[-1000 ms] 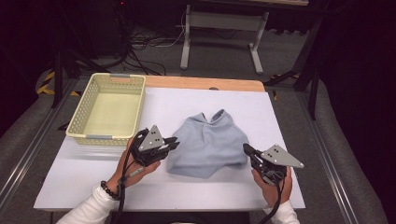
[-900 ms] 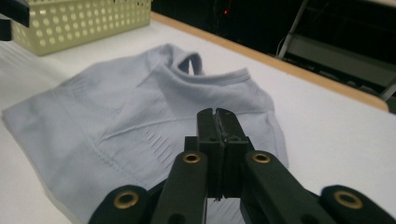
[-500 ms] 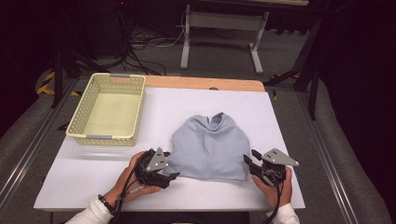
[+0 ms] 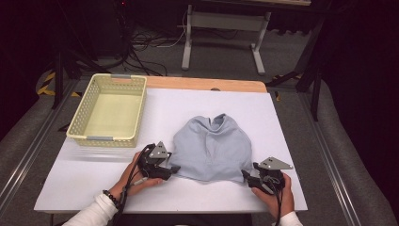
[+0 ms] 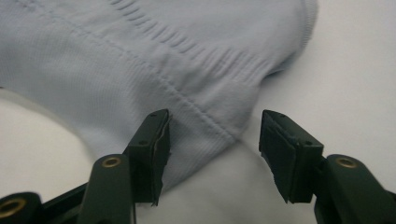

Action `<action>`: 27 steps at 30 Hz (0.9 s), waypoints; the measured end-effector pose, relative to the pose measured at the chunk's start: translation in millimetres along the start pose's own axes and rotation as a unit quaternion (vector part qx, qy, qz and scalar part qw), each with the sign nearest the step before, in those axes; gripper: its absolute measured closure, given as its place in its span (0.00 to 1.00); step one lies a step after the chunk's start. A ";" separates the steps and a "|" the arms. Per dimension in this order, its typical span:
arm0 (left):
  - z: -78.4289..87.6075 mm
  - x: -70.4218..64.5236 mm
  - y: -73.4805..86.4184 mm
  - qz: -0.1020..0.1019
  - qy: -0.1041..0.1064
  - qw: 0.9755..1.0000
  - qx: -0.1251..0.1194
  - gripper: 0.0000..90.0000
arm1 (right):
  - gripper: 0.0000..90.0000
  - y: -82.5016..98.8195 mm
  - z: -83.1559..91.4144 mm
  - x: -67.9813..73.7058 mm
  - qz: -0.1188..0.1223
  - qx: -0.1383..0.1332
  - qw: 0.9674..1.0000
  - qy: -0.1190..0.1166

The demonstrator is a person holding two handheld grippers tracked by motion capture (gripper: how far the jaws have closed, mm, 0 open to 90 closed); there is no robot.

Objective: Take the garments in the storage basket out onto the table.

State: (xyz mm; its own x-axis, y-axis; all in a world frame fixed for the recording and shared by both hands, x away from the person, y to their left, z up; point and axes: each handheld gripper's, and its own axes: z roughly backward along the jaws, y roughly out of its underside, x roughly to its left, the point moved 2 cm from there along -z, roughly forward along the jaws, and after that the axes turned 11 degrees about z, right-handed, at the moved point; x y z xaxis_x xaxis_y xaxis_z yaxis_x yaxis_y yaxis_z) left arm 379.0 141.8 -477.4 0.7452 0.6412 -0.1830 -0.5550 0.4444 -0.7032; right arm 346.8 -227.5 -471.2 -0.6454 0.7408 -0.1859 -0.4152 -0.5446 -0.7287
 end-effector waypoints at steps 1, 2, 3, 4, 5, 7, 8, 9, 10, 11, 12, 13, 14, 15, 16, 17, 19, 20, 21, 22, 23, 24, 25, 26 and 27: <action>0.0 0.0 0.0 0.000 0.000 1.000 0.000 0.44 | 0.49 0.0 0.0 0.0 0.000 0.000 1.000 0.000; -0.2 -0.3 -0.5 0.001 0.000 1.000 0.002 0.47 | 0.50 0.2 -1.1 -2.8 -0.017 0.003 1.000 -0.012; -0.7 -0.8 -1.1 -0.001 0.001 1.000 0.001 0.52 | 0.50 0.5 -1.7 -5.0 -0.028 0.004 0.999 -0.022; -1.5 -2.5 -2.5 -0.002 0.004 1.000 0.001 0.59 | 0.52 0.4 -1.9 -6.5 -0.033 0.004 0.999 -0.026; -1.5 -2.5 -2.5 -0.002 0.004 1.000 0.001 0.65 | 0.52 0.4 -1.9 -6.5 -0.033 0.004 0.999 -0.026; -2.9 -4.0 -3.7 -0.003 0.014 1.000 0.001 0.73 | 0.64 -0.4 -2.0 -6.4 -0.028 0.002 0.999 -0.035; -3.5 -4.6 -4.5 -0.003 0.019 1.000 0.002 0.79 | 0.69 -0.8 -2.1 -5.6 -0.026 -0.001 0.999 -0.041; -3.5 -5.5 -5.0 -0.003 0.020 1.000 0.004 0.84 | 0.74 -1.2 -2.2 -4.8 -0.024 -0.002 0.999 -0.042; -3.4 -6.2 -5.7 -0.007 0.018 1.000 0.003 0.86 | 0.82 -1.6 -2.1 -4.0 -0.023 -0.005 0.998 -0.050; -2.9 -7.0 -6.1 -0.012 0.014 1.000 0.002 0.88 | 0.88 -2.5 -1.7 -2.8 -0.022 -0.010 0.998 -0.054; -2.1 -7.9 -6.5 -0.016 0.009 1.000 0.000 0.88 | 0.88 -2.5 -1.7 -2.8 -0.022 -0.010 0.998 -0.054; 0.8 -8.7 -7.7 -0.017 0.005 1.000 -0.005 0.88 | 0.89 -3.1 -1.2 -2.5 -0.020 -0.010 0.998 -0.053; 5.8 -9.4 -9.6 -0.017 -0.001 1.000 -0.016 0.89 | 0.90 -7.0 4.3 -3.1 -0.012 -0.018 0.999 -0.044; 13.0 -9.6 -12.1 -0.019 -0.006 0.999 -0.029 0.89 | 0.90 -7.0 4.3 -3.1 -0.012 -0.018 0.999 -0.044; 31.5 -10.2 -18.3 -0.017 -0.013 0.998 -0.065 0.89 | 0.91 -14.0 17.3 -5.8 -0.012 -0.042 0.999 -0.025; 31.5 -10.2 -18.3 -0.017 -0.013 0.998 -0.065 0.90 | 0.91 -18.6 25.1 -7.3 -0.015 -0.059 0.998 -0.020; 50.6 -12.8 -23.7 -0.016 -0.013 0.995 -0.097 0.90 | 0.92 -23.6 33.0 -8.4 -0.017 -0.075 0.997 -0.016; 58.5 -14.7 -25.9 -0.018 -0.015 0.994 -0.109 0.91 | 0.92 -34.3 46.7 -8.6 -0.015 -0.103 0.995 -0.008; 65.5 -16.4 -27.5 -0.021 -0.017 0.993 -0.117 0.91 | 0.92 -34.3 46.7 -8.6 -0.015 -0.103 0.995 -0.008; 71.6 -17.7 -28.6 -0.022 -0.015 0.992 -0.124 0.92 | 0.92 -43.8 57.1 -6.5 -0.013 -0.122 0.992 -0.005; 76.7 -18.7 -28.8 -0.022 -0.014 0.991 -0.130 0.92 | 0.92 -43.8 57.1 -6.5 -0.013 -0.122 0.992 -0.005; 80.4 -19.5 -28.2 -0.021 -0.012 0.991 -0.133 0.92 | 0.90 -50.0 62.9 -1.9 -0.003 -0.129 0.992 -0.003; 82.4 -20.4 -27.0 -0.021 -0.013 0.991 -0.134 0.92 | 0.90 -50.0 62.9 -1.9 -0.003 -0.129 0.992 -0.003; 83.4 -21.0 -25.2 -0.023 -0.016 0.991 -0.133 0.92 | 0.89 -51.3 64.0 0.4 0.001 -0.129 0.992 -0.002; 83.6 -21.4 -22.9 -0.025 -0.021 0.991 -0.129 0.91 | 0.86 -51.8 63.8 2.4 0.002 -0.130 0.992 -0.001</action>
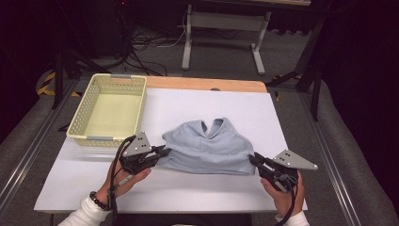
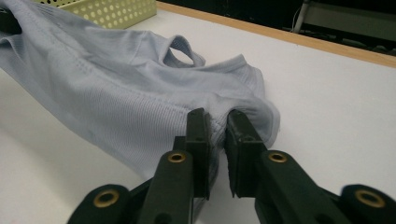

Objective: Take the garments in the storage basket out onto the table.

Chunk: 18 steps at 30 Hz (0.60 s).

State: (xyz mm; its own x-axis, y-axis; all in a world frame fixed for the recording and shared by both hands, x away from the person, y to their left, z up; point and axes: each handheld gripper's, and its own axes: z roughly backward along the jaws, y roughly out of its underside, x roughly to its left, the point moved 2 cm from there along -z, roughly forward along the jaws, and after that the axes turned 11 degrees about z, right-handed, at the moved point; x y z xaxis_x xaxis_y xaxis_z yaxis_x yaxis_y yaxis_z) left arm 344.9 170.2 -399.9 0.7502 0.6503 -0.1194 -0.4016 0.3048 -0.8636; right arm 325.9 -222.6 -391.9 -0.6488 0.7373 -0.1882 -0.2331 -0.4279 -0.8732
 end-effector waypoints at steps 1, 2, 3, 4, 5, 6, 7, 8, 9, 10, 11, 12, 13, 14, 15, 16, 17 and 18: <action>0.4 -0.6 2.6 -0.001 -0.002 1.000 0.004 0.90 | 0.84 0.3 -0.9 1.7 0.002 0.002 1.000 0.000; 1.4 -1.2 5.2 -0.002 0.001 1.000 0.006 0.87 | 0.81 0.8 -1.8 2.5 0.005 0.005 1.000 0.003; 3.1 -1.9 7.1 -0.003 0.003 1.000 0.004 0.85 | 0.79 2.0 -2.7 2.1 0.005 0.005 1.000 0.008; 5.2 -2.9 8.2 -0.002 0.002 1.000 0.001 0.85 | 0.79 2.0 -2.7 2.1 0.005 0.005 1.000 0.008; 7.5 -3.8 8.6 -0.002 0.004 1.000 -0.002 0.85 | 0.76 3.4 -4.5 0.3 0.004 0.006 1.000 0.012; 9.3 -4.7 8.5 -0.004 0.006 1.000 -0.005 0.85 | 0.76 3.4 -4.5 0.3 0.004 0.006 1.000 0.012; 10.5 -5.2 8.5 -0.006 0.002 1.000 -0.005 0.85 | 0.75 5.3 -8.1 -2.3 0.004 0.008 1.000 0.016; 10.4 -5.4 8.7 -0.007 0.000 1.000 -0.005 0.85 | 0.75 5.3 -8.1 -2.3 0.004 0.008 1.000 0.016; 9.2 -5.2 9.2 -0.009 -0.003 1.000 -0.004 0.84 | 0.73 7.7 -13.3 -4.8 0.006 0.009 1.000 0.018; 7.2 -4.5 9.8 -0.010 -0.006 1.000 -0.001 0.84 | 0.73 7.7 -13.3 -4.8 0.006 0.009 1.000 0.018; 4.6 -3.7 10.9 -0.008 -0.009 1.000 0.002 0.83 | 0.72 8.9 -16.3 -6.0 0.003 0.009 1.000 0.018; 1.5 -2.7 11.8 -0.009 -0.009 1.000 0.007 0.82 | 0.71 10.2 -20.0 -7.8 0.003 0.008 1.000 0.018; -2.1 -1.9 12.8 -0.013 -0.012 1.000 0.009 0.81 | 0.69 11.6 -24.2 -9.4 0.002 0.011 1.000 0.016; -5.9 -1.2 13.7 -0.018 -0.020 1.000 0.013 0.75 | 0.66 14.6 -33.5 -13.1 0.003 0.020 1.000 0.011; -10.4 -0.4 14.8 -0.022 -0.029 0.999 0.018 0.75 | 0.66 14.6 -33.5 -13.1 0.003 0.020 1.000 0.011; -14.6 1.6 15.8 -0.026 -0.032 0.999 0.023 0.71 | 0.63 18.0 -44.0 -18.9 -0.007 0.032 0.999 0.010; -19.3 4.2 16.6 -0.025 -0.033 0.999 0.027 0.67 | 0.61 19.6 -49.6 -21.5 -0.005 0.039 0.999 0.005; -24.0 6.8 17.5 -0.022 -0.040 0.998 0.031 0.67 | 0.61 19.6 -49.6 -21.5 -0.005 0.039 0.999 0.005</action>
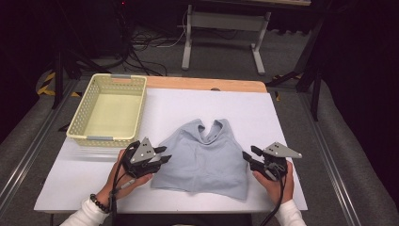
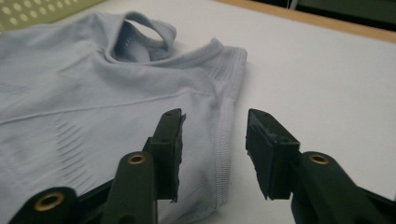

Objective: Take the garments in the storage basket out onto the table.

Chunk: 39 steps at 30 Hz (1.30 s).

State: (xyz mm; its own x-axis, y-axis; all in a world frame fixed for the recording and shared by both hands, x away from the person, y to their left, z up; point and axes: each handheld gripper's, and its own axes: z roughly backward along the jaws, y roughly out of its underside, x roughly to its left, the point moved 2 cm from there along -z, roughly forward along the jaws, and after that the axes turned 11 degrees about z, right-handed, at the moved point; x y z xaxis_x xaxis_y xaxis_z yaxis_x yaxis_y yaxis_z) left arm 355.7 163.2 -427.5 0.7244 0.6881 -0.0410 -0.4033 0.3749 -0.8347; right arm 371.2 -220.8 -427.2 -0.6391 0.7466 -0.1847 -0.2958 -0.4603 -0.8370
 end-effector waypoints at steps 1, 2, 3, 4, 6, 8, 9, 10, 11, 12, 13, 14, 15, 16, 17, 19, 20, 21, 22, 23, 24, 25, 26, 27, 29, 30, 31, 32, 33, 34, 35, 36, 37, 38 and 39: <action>-5.0 2.6 0.6 0.004 -0.009 1.000 0.004 0.56 | 0.58 2.0 -11.2 -5.0 0.002 0.011 1.000 -0.003; -9.8 5.5 1.1 0.009 -0.011 1.000 0.009 0.56 | 0.58 2.0 -11.2 -5.0 0.002 0.011 1.000 -0.003; -14.3 8.3 1.6 0.013 -0.013 1.000 0.013 0.54 | 0.57 2.7 -16.5 -7.1 0.003 0.014 1.000 -0.010; -19.0 10.6 1.8 0.017 -0.022 1.000 0.015 0.50 | 0.55 3.3 -21.5 -8.5 0.008 0.020 1.000 -0.014; -28.6 15.3 1.5 0.013 -0.036 0.999 0.027 0.41 | 0.53 5.1 -31.0 -10.7 0.021 0.039 0.999 -0.009; -36.7 19.3 2.1 0.016 -0.029 0.999 0.031 0.38 | 0.51 7.8 -38.6 -11.9 0.017 0.048 0.999 -0.019; -40.2 20.7 3.0 0.022 -0.026 0.999 0.035 0.37 | 0.50 9.4 -41.5 -12.0 0.015 0.052 0.998 -0.020; -43.5 22.3 4.0 0.022 -0.024 0.999 0.039 0.37 | 0.49 11.5 -43.3 -12.3 0.015 0.057 0.998 -0.019; -46.1 23.6 5.4 0.027 -0.021 0.998 0.045 0.37 | 0.49 13.5 -44.4 -12.6 0.014 0.060 0.998 -0.021; -47.8 24.9 6.9 0.034 -0.016 0.998 0.050 0.37 | 0.47 17.3 -45.9 -14.3 0.008 0.065 0.998 -0.025; -49.2 26.3 8.3 0.042 -0.011 0.998 0.055 0.37 | 0.47 17.3 -45.9 -14.3 0.008 0.065 0.998 -0.025; -49.7 27.3 9.5 0.049 -0.008 0.997 0.059 0.37 | 0.47 19.2 -46.4 -15.4 0.000 0.067 0.997 -0.028; -50.0 28.0 10.4 0.055 -0.004 0.997 0.060 0.37 | 0.46 22.1 -46.4 -16.7 -0.008 0.069 0.997 -0.037; -50.3 28.4 11.3 0.061 0.000 0.996 0.064 0.37 | 0.46 22.1 -46.4 -16.7 -0.008 0.069 0.997 -0.037; -52.9 28.4 14.0 0.068 0.007 0.995 0.076 0.39 | 0.46 22.7 -46.0 -16.3 -0.011 0.070 0.997 -0.040; -54.0 27.3 16.0 0.074 0.009 0.994 0.080 0.43 | 0.50 23.3 -46.7 -13.8 -0.006 0.076 0.996 -0.049; -55.1 26.7 17.7 0.077 0.011 0.993 0.083 0.44 | 0.53 23.7 -47.5 -12.4 -0.001 0.079 0.995 -0.054; -55.1 26.4 18.7 0.083 0.012 0.993 0.083 0.46 | 0.58 23.7 -47.9 -10.4 0.005 0.080 0.995 -0.057; -54.8 25.9 18.9 0.088 0.015 0.993 0.083 0.46 | 0.58 23.7 -47.9 -10.4 0.005 0.080 0.995 -0.057; -54.4 25.8 18.8 0.090 0.016 0.992 0.085 0.51 | 0.68 23.3 -48.0 -7.0 0.020 0.082 0.994 -0.070; -54.1 25.8 19.0 0.092 0.021 0.992 0.086 0.51 | 0.68 23.3 -48.0 -7.0 0.020 0.082 0.994 -0.070; -53.7 25.5 19.4 0.093 0.026 0.991 0.088 0.59 | 0.75 22.9 -48.0 -6.0 0.018 0.078 0.994 -0.079; -53.2 25.3 19.4 0.092 0.028 0.991 0.089 0.63 | 0.78 22.9 -47.4 -5.7 0.017 0.079 0.993 -0.080; -52.3 25.3 19.3 0.088 0.034 0.991 0.092 0.69 | 0.81 23.1 -47.0 -5.6 0.020 0.078 0.993 -0.083; -50.7 24.1 19.1 0.082 0.041 0.991 0.097 0.78 | 0.84 22.9 -45.7 -5.4 0.024 0.077 0.993 -0.084; -49.6 23.1 18.8 0.079 0.040 0.991 0.097 0.81 | 0.87 22.6 -44.6 -5.5 0.019 0.073 0.994 -0.083; -48.3 22.2 18.3 0.070 0.040 0.992 0.098 0.81 | 0.87 22.6 -44.6 -5.5 0.019 0.073 0.994 -0.083; -46.5 20.9 17.9 0.063 0.039 0.992 0.099 0.82 | 0.88 22.2 -43.6 -6.0 0.023 0.069 0.994 -0.083; -44.7 19.7 17.5 0.060 0.041 0.992 0.100 0.83 | 0.90 19.1 -39.7 -6.1 0.029 0.061 0.995 -0.070; -42.5 18.5 17.2 0.059 0.042 0.992 0.100 0.83 | 0.90 19.1 -39.7 -6.1 0.029 0.061 0.995 -0.070; -37.4 16.9 16.7 0.063 0.046 0.993 0.092 0.83 | 0.90 14.4 -33.3 -6.6 0.039 0.048 0.997 -0.053; -37.4 16.9 16.7 0.063 0.046 0.993 0.092 0.83 | 0.90 12.1 -30.2 -6.8 0.043 0.041 0.997 -0.044; -35.0 15.9 16.9 0.062 0.045 0.993 0.089 0.83 | 0.90 10.2 -27.5 -7.2 0.044 0.034 0.998 -0.038; -33.2 14.7 17.6 0.059 0.043 0.993 0.089 0.83 | 0.90 9.0 -25.5 -7.7 0.042 0.028 0.998 -0.035; -32.3 12.2 20.2 0.055 0.038 0.994 0.089 0.83 | 0.89 8.4 -24.8 -8.2 0.039 0.023 0.998 -0.035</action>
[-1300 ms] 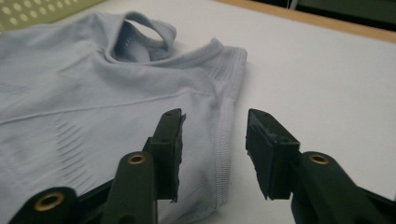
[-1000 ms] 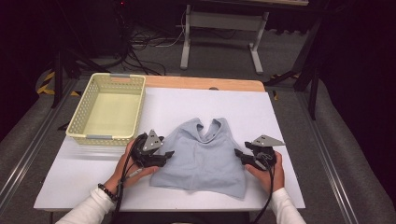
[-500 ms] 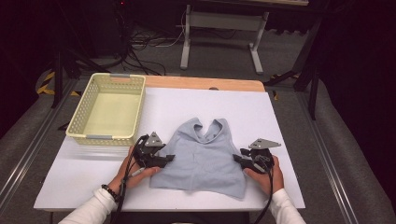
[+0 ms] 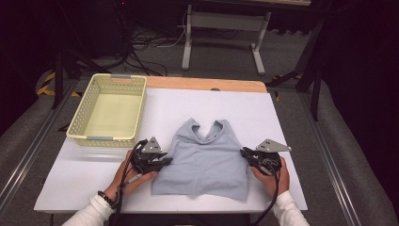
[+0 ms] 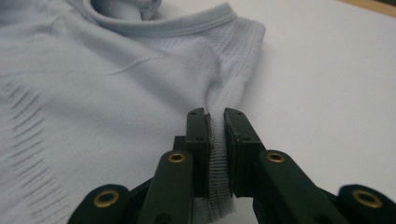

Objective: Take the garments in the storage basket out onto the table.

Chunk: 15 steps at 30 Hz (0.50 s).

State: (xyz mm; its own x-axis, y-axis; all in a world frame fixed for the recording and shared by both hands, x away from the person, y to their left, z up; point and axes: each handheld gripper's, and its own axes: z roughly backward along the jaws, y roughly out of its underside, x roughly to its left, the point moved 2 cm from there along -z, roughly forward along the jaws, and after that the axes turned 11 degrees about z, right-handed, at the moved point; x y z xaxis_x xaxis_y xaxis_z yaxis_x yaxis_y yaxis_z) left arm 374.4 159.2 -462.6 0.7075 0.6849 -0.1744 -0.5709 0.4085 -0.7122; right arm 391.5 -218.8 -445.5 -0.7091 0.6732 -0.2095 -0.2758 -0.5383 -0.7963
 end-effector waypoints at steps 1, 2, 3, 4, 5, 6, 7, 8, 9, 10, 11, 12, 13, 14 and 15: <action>0.0 0.0 0.0 0.000 0.000 1.000 0.000 0.82 | 0.89 0.0 0.0 0.0 0.000 0.000 1.000 0.000; -0.8 -0.8 1.5 -0.002 -0.004 1.000 0.002 0.82 | 0.87 0.2 -0.9 -0.6 0.000 0.001 1.000 -0.001; -1.9 -1.4 2.8 -0.005 -0.009 1.000 0.004 0.82 | 0.84 0.8 -2.4 -1.4 -0.001 0.005 1.000 0.001; -2.8 -2.3 4.1 -0.006 -0.012 1.000 0.005 0.82 | 0.80 1.4 -3.6 -2.7 -0.003 0.007 1.000 0.008; -3.5 -2.6 5.0 -0.009 -0.015 1.000 0.005 0.82 | 0.75 1.5 -4.7 -4.6 -0.008 0.006 1.000 0.011; -4.3 -2.9 5.7 -0.009 -0.016 1.000 0.004 0.82 | 0.69 -0.4 -6.7 -8.3 -0.015 0.000 1.000 0.015; -4.8 -3.1 6.0 -0.013 -0.019 1.000 0.005 0.82 | 0.69 -0.4 -6.7 -8.3 -0.015 0.000 1.000 0.015; -5.7 -3.8 6.4 -0.015 -0.021 1.000 0.005 0.82 | 0.68 -7.2 -8.8 -11.6 -0.003 -0.014 1.000 0.021; -5.7 -3.8 6.4 -0.015 -0.021 1.000 0.005 0.82 | 0.68 -7.2 -8.8 -11.6 -0.003 -0.014 1.000 0.021; -6.2 -4.3 6.5 -0.018 -0.023 1.000 0.004 0.82 | 0.64 -17.5 -12.8 -15.5 0.001 -0.029 0.999 0.027; -6.6 -5.0 6.6 -0.022 -0.026 0.999 0.004 0.82 | 0.64 -17.5 -12.8 -15.5 0.001 -0.029 0.999 0.027; -6.9 -5.7 6.9 -0.024 -0.028 0.999 0.003 0.82 | 0.61 -29.4 -18.5 -21.4 -0.004 -0.044 0.999 0.027; -7.2 -5.9 7.0 -0.024 -0.029 0.999 0.003 0.82 | 0.61 -29.4 -18.5 -21.4 -0.004 -0.044 0.999 0.027; -7.5 -5.8 7.0 -0.023 -0.028 0.999 0.003 0.82 | 0.60 -35.9 -22.8 -24.7 -0.007 -0.051 0.998 0.027; -7.4 -5.4 7.0 -0.023 -0.027 0.999 0.003 0.82 | 0.58 -42.0 -28.6 -27.9 -0.010 -0.052 0.998 0.018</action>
State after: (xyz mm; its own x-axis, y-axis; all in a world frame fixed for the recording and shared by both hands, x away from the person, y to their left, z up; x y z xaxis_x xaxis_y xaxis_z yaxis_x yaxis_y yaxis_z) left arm 369.6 153.8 -471.7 0.7091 0.6973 -0.1046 -0.5414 0.4434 -0.7144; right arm 441.5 -200.5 -422.5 -0.6792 0.7027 -0.2118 -0.2190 -0.4695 -0.8553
